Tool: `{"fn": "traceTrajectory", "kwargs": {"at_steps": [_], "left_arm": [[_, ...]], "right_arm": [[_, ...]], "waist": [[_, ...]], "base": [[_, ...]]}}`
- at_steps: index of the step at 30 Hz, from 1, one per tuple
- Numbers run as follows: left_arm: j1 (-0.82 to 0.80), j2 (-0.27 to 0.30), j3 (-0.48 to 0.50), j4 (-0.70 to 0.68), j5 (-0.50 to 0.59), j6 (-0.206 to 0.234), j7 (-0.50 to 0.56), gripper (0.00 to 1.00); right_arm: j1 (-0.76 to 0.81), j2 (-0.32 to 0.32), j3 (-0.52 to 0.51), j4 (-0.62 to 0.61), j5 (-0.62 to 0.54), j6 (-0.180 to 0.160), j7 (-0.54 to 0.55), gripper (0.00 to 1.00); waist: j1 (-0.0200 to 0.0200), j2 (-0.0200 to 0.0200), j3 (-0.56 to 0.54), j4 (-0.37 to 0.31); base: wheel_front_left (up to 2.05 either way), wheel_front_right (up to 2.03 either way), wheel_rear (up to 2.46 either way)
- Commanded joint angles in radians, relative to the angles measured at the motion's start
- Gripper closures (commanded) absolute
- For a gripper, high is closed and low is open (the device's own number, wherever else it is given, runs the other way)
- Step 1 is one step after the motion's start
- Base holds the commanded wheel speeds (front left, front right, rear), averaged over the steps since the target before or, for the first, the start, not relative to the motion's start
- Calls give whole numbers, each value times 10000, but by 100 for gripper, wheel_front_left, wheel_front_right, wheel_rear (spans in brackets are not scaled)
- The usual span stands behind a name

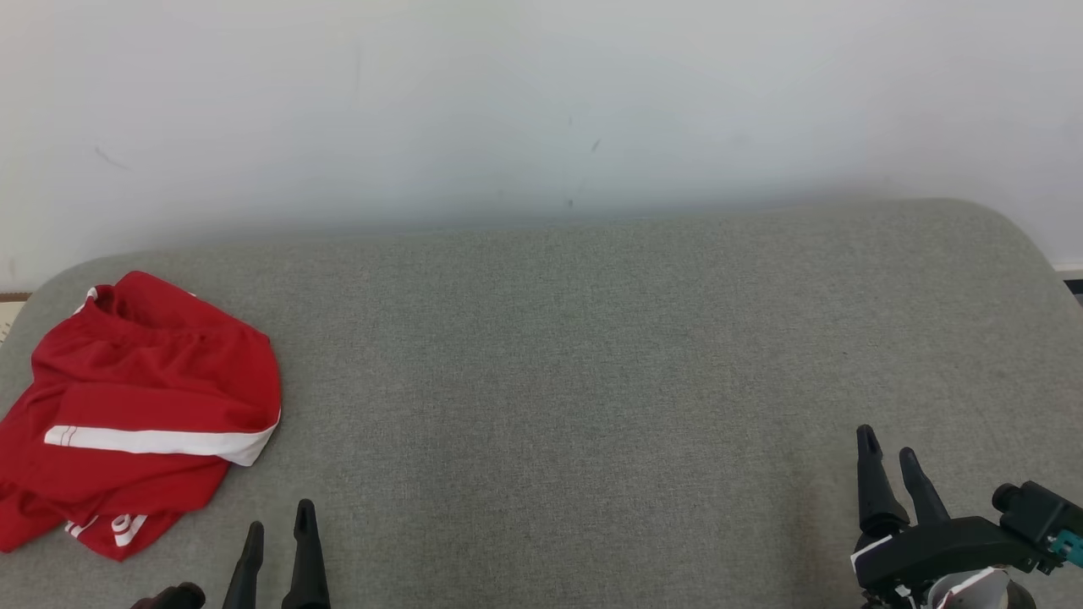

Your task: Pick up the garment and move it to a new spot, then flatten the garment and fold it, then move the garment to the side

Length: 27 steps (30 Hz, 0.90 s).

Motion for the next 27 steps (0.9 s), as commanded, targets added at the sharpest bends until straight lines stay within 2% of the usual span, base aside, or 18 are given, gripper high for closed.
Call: {"fn": "traceTrajectory", "kwargs": {"at_steps": [1, 15, 27], "left_arm": [[-8, 94, 75, -177, 378, 80, -103, 0], [293, 203, 120, -636, 2001, 539, -247, 0], [492, 372, 282, -906, 3205, 894, -352, 0]], "right_arm": [[-83, -112, 154, -150, -336, 4, -138, 0], [-21, -469, 1375, -483, -1609, 4, -784, 0], [14, -851, 2191, -623, -2169, 5, -1275, 0]], "waist": [[0, 0, -19, 3], [0, 0, -118, 1], [0, 0, -179, -10]], "base": [[0, 0, 0], [0, 0, 0], [0, 0, 0]]}}
